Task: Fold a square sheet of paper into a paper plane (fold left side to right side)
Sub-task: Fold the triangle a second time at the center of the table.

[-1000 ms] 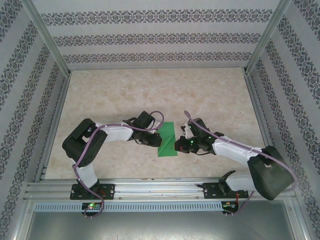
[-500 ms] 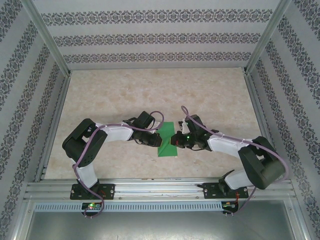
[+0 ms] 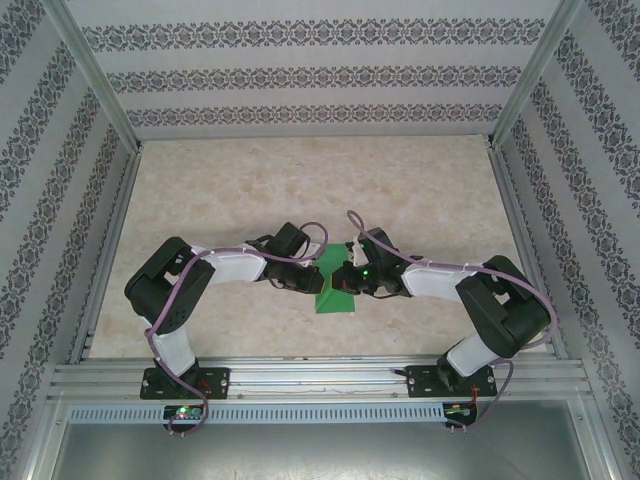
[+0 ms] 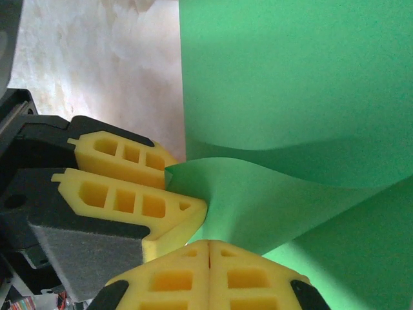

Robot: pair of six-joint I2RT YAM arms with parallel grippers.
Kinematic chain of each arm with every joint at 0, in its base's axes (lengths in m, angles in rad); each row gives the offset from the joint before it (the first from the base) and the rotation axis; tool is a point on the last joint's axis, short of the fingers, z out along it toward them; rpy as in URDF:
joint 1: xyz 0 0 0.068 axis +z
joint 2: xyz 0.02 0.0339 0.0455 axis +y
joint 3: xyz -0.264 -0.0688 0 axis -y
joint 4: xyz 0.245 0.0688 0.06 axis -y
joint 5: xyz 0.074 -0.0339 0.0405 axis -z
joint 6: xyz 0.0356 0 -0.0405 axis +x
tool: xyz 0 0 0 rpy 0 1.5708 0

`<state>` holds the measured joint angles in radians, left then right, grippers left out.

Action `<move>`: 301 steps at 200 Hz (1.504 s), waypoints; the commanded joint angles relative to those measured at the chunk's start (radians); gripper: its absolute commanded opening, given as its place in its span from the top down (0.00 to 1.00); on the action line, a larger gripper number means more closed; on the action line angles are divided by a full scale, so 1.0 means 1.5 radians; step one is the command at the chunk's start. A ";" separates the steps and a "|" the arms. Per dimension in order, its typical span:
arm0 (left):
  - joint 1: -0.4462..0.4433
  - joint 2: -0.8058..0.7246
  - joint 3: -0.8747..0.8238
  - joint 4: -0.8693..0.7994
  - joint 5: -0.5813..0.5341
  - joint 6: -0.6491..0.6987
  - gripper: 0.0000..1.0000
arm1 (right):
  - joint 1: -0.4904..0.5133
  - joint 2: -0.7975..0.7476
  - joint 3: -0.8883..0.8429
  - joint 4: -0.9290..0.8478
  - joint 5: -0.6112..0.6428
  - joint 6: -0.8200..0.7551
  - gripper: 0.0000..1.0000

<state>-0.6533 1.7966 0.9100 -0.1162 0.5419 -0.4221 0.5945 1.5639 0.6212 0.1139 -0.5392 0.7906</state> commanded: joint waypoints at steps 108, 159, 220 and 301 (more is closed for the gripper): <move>-0.004 0.038 -0.022 -0.024 -0.037 0.014 0.84 | 0.013 0.057 0.018 0.015 0.000 0.001 1.00; -0.004 0.041 -0.021 -0.025 -0.038 0.015 0.84 | 0.015 0.064 0.013 0.002 0.008 -0.002 1.00; -0.005 0.022 -0.017 -0.026 -0.032 0.011 0.80 | 0.015 0.074 0.001 -0.029 0.024 0.005 1.00; 0.017 -0.132 0.006 -0.103 -0.057 0.006 0.66 | 0.014 0.062 -0.021 -0.019 0.031 0.012 1.00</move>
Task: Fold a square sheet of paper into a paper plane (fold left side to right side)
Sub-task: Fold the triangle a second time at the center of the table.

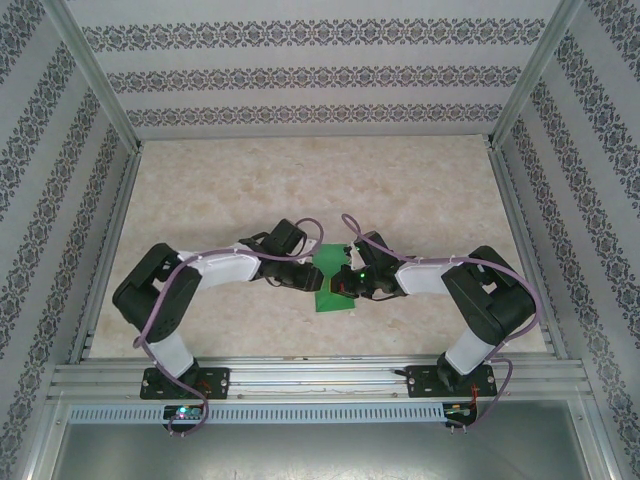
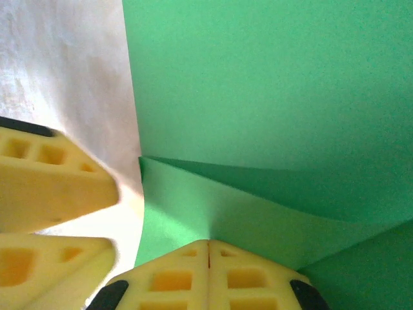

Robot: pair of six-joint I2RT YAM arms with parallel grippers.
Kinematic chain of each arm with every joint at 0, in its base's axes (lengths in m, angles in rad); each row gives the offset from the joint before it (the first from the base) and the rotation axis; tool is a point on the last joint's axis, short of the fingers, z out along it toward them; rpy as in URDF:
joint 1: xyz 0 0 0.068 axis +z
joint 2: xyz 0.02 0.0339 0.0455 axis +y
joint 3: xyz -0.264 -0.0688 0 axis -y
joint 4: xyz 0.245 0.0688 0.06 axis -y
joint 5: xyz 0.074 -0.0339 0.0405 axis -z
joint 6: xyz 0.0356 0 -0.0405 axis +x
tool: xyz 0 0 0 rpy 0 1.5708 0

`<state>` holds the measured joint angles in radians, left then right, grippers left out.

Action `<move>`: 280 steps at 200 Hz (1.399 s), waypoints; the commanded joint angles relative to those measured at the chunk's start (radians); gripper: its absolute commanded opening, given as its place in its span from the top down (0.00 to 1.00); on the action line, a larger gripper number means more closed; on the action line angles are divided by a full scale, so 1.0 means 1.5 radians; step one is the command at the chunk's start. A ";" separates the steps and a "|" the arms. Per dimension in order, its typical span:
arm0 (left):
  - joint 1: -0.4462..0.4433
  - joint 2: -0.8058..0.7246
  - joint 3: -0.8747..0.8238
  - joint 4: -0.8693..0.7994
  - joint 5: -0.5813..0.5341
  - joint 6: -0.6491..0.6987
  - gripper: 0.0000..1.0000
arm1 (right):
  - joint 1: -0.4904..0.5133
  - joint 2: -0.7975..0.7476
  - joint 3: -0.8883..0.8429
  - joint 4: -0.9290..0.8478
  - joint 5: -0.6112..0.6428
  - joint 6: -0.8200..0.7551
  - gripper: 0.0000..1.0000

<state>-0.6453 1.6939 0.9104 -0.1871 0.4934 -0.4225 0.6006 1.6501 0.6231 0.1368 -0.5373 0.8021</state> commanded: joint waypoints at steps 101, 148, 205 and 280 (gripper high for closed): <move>-0.050 -0.109 -0.092 0.069 0.095 -0.132 0.76 | 0.012 -0.005 -0.027 -0.030 0.025 0.000 1.00; -0.063 -0.041 -0.064 0.092 0.113 -0.134 0.79 | 0.012 0.005 -0.023 -0.028 0.020 -0.001 1.00; -0.067 -0.006 -0.064 0.114 0.104 -0.136 0.80 | 0.012 0.006 -0.025 -0.029 0.018 -0.003 1.00; -0.067 0.015 -0.076 0.099 0.080 -0.123 0.80 | 0.012 0.005 -0.024 -0.033 0.019 -0.005 1.00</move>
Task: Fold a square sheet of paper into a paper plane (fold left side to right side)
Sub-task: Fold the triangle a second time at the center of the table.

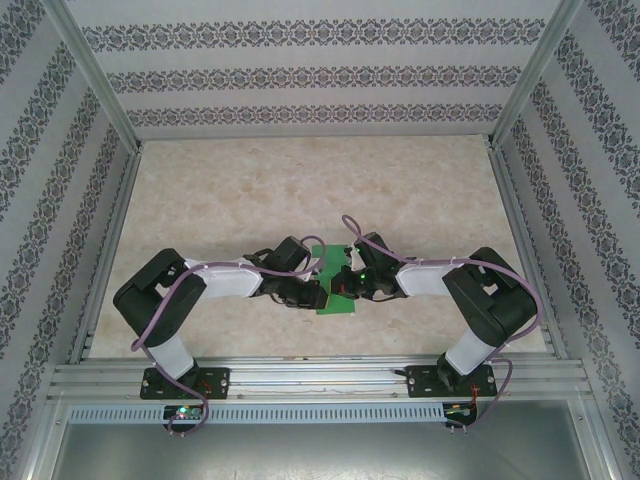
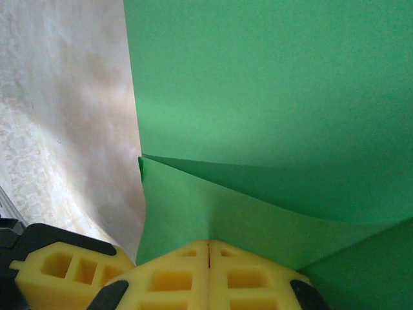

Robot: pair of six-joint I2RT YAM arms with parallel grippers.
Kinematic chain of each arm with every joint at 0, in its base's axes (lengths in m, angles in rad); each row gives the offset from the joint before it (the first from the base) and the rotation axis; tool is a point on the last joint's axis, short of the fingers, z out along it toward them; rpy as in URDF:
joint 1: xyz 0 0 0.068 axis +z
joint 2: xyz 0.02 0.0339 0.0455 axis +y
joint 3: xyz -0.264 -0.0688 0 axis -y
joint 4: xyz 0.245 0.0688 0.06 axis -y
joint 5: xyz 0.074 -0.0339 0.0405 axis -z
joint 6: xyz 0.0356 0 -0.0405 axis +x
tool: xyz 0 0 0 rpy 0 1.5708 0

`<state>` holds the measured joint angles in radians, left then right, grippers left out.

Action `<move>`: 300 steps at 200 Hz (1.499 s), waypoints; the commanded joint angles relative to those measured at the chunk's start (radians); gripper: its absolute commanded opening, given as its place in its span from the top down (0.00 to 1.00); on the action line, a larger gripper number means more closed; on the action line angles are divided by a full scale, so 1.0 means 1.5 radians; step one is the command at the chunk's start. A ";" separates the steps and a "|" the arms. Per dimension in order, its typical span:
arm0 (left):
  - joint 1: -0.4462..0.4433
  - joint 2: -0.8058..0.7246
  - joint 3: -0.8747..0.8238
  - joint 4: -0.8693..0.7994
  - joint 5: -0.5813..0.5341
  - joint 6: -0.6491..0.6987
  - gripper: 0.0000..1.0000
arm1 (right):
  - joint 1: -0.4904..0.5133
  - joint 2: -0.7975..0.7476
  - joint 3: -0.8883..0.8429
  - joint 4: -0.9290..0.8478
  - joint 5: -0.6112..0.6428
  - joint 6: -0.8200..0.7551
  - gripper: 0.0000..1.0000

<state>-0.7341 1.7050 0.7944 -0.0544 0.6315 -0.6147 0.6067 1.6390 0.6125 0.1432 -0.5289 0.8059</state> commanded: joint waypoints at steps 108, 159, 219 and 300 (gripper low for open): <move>-0.010 0.022 -0.023 -0.003 -0.035 0.014 0.84 | 0.008 0.003 0.000 -0.050 0.005 -0.012 1.00; -0.018 0.041 -0.025 -0.020 -0.064 0.022 0.93 | 0.007 -0.043 0.042 -0.054 0.003 -0.020 1.00; -0.022 0.048 -0.019 -0.042 -0.093 0.027 1.00 | 0.017 -0.085 -0.001 -0.042 0.020 -0.009 1.00; -0.025 0.055 -0.013 -0.066 -0.118 0.022 1.00 | 0.050 -0.047 -0.016 -0.010 0.028 0.009 1.00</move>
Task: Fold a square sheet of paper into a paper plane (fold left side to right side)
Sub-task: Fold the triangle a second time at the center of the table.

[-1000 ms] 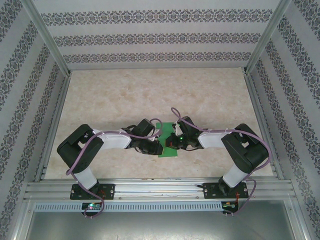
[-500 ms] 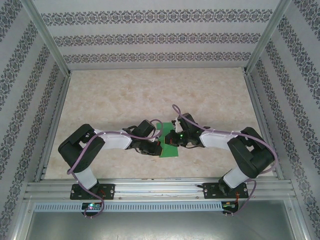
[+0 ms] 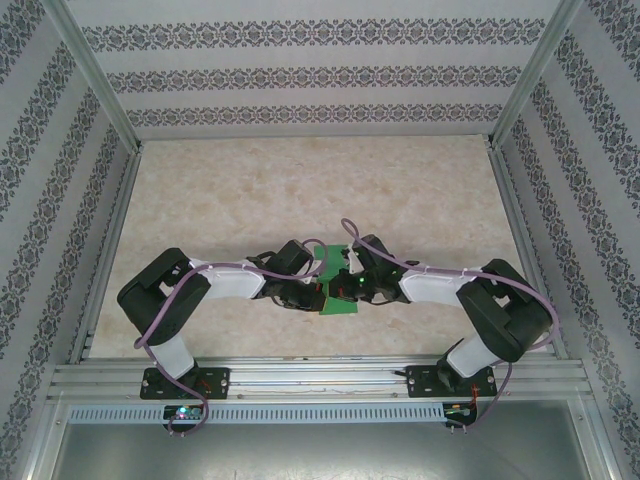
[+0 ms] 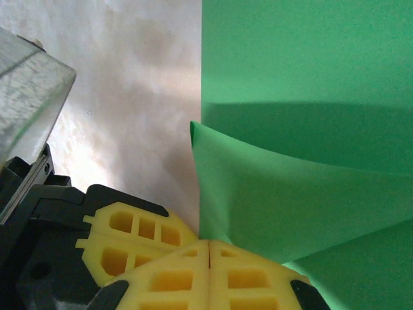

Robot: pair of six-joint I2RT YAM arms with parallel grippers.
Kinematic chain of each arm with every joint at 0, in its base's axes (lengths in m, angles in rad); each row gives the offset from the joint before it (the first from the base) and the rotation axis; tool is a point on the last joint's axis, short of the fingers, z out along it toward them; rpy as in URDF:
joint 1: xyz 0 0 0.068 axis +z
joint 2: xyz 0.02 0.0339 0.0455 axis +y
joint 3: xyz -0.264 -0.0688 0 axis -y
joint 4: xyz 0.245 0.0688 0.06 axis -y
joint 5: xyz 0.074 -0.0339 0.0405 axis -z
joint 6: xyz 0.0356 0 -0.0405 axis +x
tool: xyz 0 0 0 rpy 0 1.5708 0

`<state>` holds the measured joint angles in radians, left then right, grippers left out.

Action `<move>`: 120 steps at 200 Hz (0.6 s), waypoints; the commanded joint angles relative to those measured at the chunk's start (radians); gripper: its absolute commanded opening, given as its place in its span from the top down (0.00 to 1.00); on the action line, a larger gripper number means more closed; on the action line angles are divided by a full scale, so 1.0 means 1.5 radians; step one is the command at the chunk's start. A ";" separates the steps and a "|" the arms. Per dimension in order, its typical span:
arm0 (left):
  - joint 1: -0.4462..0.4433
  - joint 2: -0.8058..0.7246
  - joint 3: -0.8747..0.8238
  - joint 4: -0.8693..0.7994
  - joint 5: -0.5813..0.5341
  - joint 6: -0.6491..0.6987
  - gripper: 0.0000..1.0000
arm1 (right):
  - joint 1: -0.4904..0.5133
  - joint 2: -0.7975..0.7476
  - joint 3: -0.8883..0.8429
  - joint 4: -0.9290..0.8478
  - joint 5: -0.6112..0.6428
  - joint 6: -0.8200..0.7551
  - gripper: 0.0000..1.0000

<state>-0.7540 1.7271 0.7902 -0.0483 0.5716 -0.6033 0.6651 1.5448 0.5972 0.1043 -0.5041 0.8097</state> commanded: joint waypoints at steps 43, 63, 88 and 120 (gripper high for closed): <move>-0.012 0.039 -0.009 -0.081 -0.086 0.009 1.00 | 0.014 0.032 -0.007 0.012 0.020 0.001 1.00; -0.012 0.040 -0.007 -0.085 -0.090 0.006 1.00 | 0.013 0.041 -0.007 0.003 0.030 -0.011 1.00; -0.012 0.043 -0.005 -0.093 -0.094 0.001 1.00 | 0.008 0.053 -0.011 -0.005 0.037 -0.024 1.00; -0.012 0.046 -0.005 -0.099 -0.097 -0.004 1.00 | -0.006 0.057 -0.017 -0.008 0.039 -0.037 1.00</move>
<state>-0.7597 1.7302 0.8055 -0.0746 0.5564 -0.6048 0.6697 1.6032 0.5972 0.1108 -0.4828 0.7929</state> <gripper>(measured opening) 0.057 0.057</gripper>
